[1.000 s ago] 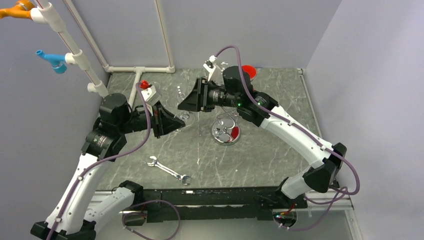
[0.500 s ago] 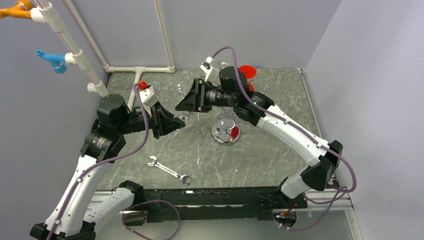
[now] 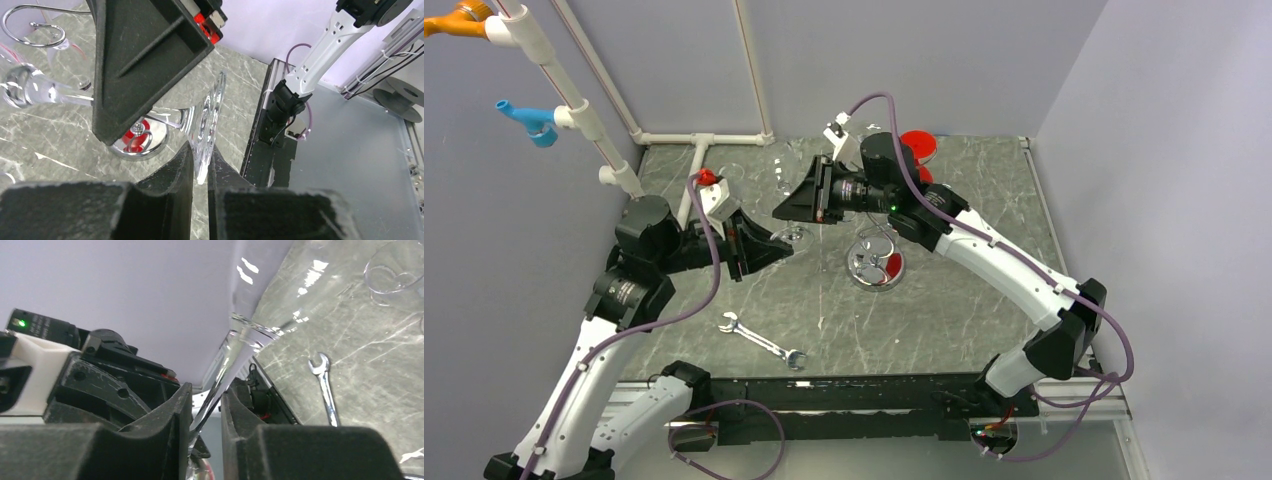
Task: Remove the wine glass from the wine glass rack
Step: Place the wine glass at the center of the board.
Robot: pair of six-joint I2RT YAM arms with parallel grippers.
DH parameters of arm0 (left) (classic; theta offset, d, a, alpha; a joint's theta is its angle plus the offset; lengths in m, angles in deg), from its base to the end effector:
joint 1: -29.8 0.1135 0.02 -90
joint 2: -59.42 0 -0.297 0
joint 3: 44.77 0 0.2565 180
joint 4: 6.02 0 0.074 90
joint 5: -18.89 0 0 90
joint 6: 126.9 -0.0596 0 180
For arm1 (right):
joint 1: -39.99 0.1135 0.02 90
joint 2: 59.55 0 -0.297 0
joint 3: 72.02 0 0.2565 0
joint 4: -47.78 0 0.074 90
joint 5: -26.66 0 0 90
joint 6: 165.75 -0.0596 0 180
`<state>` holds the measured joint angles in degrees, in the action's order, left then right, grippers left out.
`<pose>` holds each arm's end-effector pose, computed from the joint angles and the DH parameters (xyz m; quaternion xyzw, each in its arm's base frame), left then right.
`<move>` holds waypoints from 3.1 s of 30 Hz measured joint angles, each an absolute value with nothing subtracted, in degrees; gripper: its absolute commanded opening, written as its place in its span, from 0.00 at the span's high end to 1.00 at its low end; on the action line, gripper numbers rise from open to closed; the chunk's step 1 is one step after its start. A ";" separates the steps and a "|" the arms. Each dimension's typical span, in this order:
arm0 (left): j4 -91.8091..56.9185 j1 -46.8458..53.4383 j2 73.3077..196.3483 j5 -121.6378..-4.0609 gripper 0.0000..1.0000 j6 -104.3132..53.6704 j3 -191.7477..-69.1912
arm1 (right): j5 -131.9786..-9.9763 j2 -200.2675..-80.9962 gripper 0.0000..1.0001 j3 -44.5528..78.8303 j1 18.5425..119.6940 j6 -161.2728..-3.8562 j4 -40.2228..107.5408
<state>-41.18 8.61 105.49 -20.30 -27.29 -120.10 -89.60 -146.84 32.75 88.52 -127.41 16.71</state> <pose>0.1220 -0.0969 0.4413 0.3535 0.6383 -0.4678 0.4987 0.2282 0.2981 0.4573 -0.1195 0.7688 0.5765 0.2495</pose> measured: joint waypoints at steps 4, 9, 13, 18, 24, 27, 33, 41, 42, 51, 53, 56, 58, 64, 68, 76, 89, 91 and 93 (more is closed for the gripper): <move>-40.87 8.61 104.76 -20.96 1.00 -28.54 -119.16 | -89.20 -146.92 0.92 32.75 88.50 -130.14 17.13; -40.39 8.61 104.55 -21.35 1.00 -29.00 -118.94 | -89.18 -146.99 1.00 32.75 88.46 -131.26 17.54; -40.37 8.61 104.55 -21.44 1.00 -29.15 -118.94 | -89.18 -147.01 1.00 32.75 88.46 -131.45 17.61; -40.32 8.61 104.55 -21.51 1.00 -29.22 -118.94 | -89.20 -147.01 1.00 32.72 88.46 -131.50 18.00; -40.52 8.61 104.57 -22.49 1.00 -29.42 -118.94 | -89.01 -146.14 1.00 29.80 88.35 -131.91 22.48; -40.50 8.61 104.70 -22.53 1.00 -29.72 -118.94 | -88.20 -144.72 1.00 27.26 88.35 -131.96 25.30; -39.10 8.08 105.22 -21.99 0.95 -30.05 -118.94 | -85.73 -141.39 1.00 22.74 88.59 -131.85 30.18; -39.12 7.97 106.64 -21.35 0.60 -29.20 -119.40 | -84.46 -139.78 1.00 20.03 88.66 -130.43 34.31; -39.25 7.97 106.84 -21.33 0.56 -28.76 -119.42 | -84.55 -139.62 1.00 19.87 88.66 -129.86 34.81; -40.43 8.04 106.88 -21.53 0.47 -27.16 -120.08 | -85.82 -137.92 1.00 19.54 88.81 -127.04 37.17; -40.43 8.04 106.88 -21.53 0.47 -27.14 -120.08 | -85.95 -137.85 1.00 19.46 88.85 -126.75 37.39; -40.46 8.08 106.88 -21.53 0.46 -27.14 -120.08 | -86.10 -137.66 1.00 18.91 88.85 -126.62 37.43; -40.46 8.08 106.88 -21.55 0.45 -27.14 -120.08 | -86.10 -137.42 1.00 18.23 88.90 -126.49 37.50; -40.91 8.08 106.86 -22.18 0.38 -27.14 -120.12 | -86.01 -137.20 1.00 17.01 88.90 -126.45 37.89; -41.48 8.08 106.82 -23.01 0.32 -27.16 -120.43 | -85.88 -137.09 1.00 16.68 88.90 -126.34 38.02; -41.68 8.08 105.73 -24.96 0.11 -26.88 -121.11 | -85.53 -134.82 1.00 15.20 88.90 -126.16 39.84; -40.94 8.08 104.52 -28.11 0.00 -23.40 -122.29 | -84.29 -131.60 1.00 12.44 88.92 -124.76 42.55; -39.58 8.08 104.52 -28.94 0.01 -21.63 -122.29 | -84.11 -130.71 1.00 11.87 88.90 -124.52 42.51; -38.14 8.08 104.52 -29.44 0.00 -19.99 -122.29 | -83.74 -129.92 1.00 11.57 88.90 -124.09 42.55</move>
